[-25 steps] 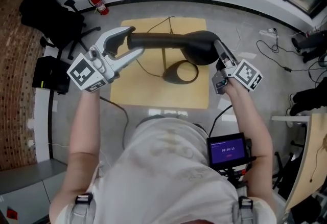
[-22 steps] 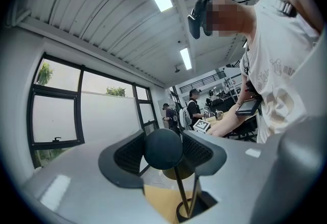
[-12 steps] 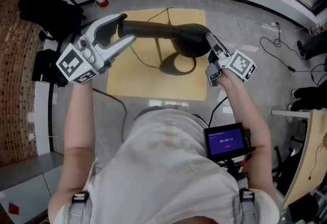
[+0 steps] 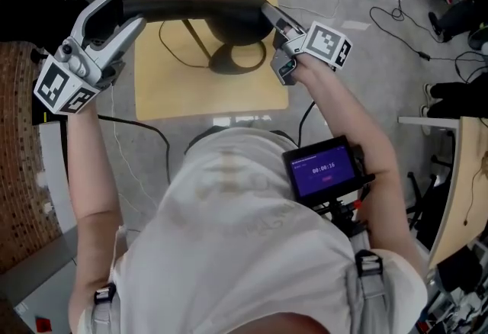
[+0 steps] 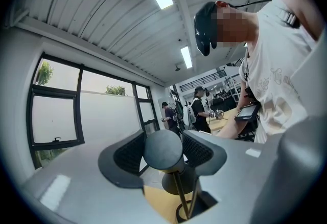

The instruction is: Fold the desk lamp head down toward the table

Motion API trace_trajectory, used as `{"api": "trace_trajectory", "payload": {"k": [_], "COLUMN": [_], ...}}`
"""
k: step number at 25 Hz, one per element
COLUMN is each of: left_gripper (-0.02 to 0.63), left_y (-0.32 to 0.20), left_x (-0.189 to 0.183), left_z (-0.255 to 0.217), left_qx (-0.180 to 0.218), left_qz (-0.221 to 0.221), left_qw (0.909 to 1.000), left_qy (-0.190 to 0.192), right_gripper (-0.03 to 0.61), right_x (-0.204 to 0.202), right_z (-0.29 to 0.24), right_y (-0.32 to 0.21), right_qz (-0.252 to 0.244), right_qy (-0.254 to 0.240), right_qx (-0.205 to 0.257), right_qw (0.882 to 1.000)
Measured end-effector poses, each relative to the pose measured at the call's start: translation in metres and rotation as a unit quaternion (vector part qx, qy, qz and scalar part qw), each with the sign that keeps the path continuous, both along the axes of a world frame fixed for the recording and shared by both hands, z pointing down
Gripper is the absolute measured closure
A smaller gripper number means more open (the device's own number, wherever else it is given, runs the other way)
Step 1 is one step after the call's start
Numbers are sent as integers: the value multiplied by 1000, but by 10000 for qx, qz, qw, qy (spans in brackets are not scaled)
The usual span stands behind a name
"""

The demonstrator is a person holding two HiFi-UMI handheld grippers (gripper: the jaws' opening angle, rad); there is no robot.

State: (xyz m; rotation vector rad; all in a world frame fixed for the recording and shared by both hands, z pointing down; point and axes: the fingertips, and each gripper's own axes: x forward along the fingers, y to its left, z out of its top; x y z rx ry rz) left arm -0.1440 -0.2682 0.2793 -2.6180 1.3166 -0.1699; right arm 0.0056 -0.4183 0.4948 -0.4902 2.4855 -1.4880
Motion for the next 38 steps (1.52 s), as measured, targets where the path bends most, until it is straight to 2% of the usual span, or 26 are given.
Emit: {"api": "trace_trajectory", "payload": {"k": [18,29,31,33,36,38], "left_gripper": [380,369,365,352,299,299], "left_y": [-12,-13,-13,-12,-4,8], "left_x": [8,0,-2,-7,-26,-34], "left_z": [-4,-6,-5,-3,-6,-5], "left_qx": [-190,-133,-94,-76,49,120], "left_qz": [-177,-542,-664,-813,-1147,-1336], "left_qw": [9994,9982,9977,9965,9910,9878], "left_qy": [-225,-215,-117,163,685,787], "right_gripper": [376,373,363,353,337,339], "right_x": [-13,-20,-20,-17,-9,0], "right_z": [22,20,20,23,24,24], "right_y": [5,5,4,5,1,-1], "right_qz": [-256,-459,-557,-594,-527,-415], "right_qy": [-136,-121,-5,108,213,263], "right_qx": [-256,-37,166,326,428,477], "right_qw": [9993,9989,9983,9976,9975,9977]}}
